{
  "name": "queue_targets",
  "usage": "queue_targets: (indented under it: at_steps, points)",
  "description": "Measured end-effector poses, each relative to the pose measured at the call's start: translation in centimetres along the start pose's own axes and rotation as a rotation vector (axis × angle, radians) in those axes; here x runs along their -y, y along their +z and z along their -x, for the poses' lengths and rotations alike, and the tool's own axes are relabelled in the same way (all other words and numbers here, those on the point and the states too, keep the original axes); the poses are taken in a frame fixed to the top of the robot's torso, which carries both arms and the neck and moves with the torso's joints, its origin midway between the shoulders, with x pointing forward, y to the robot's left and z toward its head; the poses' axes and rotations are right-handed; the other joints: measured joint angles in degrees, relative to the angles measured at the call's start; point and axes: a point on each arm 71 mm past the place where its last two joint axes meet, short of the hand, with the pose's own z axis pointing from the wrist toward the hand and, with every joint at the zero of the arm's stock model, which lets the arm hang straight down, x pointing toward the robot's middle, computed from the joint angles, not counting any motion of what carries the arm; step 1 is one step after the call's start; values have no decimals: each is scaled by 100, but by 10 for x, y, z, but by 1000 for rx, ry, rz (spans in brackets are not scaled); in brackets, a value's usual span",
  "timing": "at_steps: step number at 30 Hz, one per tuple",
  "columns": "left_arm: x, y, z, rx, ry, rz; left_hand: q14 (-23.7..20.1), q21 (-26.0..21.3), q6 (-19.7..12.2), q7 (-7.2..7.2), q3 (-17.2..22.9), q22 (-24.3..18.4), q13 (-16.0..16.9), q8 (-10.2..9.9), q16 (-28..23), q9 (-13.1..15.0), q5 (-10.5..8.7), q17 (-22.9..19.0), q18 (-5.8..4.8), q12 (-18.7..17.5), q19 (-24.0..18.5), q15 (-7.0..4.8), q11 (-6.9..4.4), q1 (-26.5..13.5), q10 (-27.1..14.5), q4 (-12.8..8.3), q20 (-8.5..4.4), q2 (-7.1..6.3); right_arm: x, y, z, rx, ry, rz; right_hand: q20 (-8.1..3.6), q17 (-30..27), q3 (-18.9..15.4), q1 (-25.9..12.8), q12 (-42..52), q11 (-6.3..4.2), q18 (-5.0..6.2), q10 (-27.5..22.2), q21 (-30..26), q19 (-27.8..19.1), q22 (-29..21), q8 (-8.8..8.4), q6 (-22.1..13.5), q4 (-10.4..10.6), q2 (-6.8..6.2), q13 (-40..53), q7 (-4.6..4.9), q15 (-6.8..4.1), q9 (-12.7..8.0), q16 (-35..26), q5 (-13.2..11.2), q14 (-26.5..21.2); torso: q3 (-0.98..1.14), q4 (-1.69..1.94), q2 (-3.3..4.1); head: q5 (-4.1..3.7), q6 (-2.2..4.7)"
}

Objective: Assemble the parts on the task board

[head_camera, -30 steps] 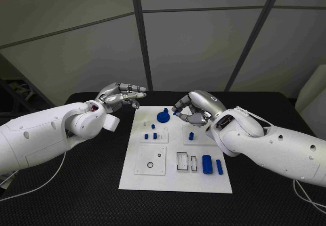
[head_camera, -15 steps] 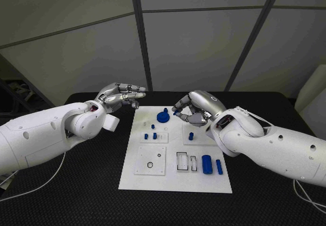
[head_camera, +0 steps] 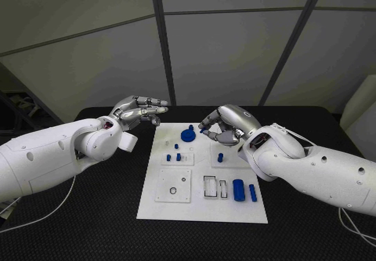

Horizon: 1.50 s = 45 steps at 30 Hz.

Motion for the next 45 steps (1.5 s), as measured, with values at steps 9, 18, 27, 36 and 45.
queue_targets:
  at_steps: [9,18,27,36,45]
  points:
    - [0,0,0,1,-1,0,0,0,0,0,0,0,0,0,0,0,0,0,0,0,0,0,0,0,0,0,0,0,1,0,0,-1,-1,-1,0,-6,-6,0,0,0,0,0,0,0,0,0,-5,-41,0,-10,-5,0,7,0,0,0,1,-1,0,1,2]
    - [0,0,0,2,-1,0,1,0,0,0,0,0,0,0,0,0,0,0,0,0,0,0,0,0,0,0,0,0,1,0,0,-2,-1,-3,0,-6,-6,0,0,0,-1,0,0,0,0,-1,-6,-41,0,-11,-6,0,6,0,0,0,1,-1,-1,-7,4]
    - [0,0,0,3,-1,0,1,0,0,0,0,0,0,0,0,0,0,0,0,0,0,1,0,0,0,0,0,0,1,0,0,-2,-1,-3,0,-6,-6,0,0,0,0,0,0,0,0,-1,-8,-41,0,-12,-8,0,5,0,-1,0,1,0,-1,-4,8]
    - [0,0,1,3,-2,-1,1,0,0,0,0,0,0,0,0,0,0,1,0,0,0,1,0,0,0,0,0,0,1,0,0,-3,-1,-3,0,-5,-6,0,0,0,0,0,0,0,0,-13,-2,-41,0,-14,-2,0,2,0,19,0,-1,1,-1,-4,10]
    - [0,0,1,3,-2,-1,2,0,0,0,-17,-5,3,0,0,0,0,-8,1,0,0,2,0,0,0,-17,0,0,2,0,0,-4,-1,-4,0,-5,-6,0,0,0,-1,0,0,0,0,-28,7,-41,0,-15,7,0,5,0,18,0,-1,2,1,-4,14]
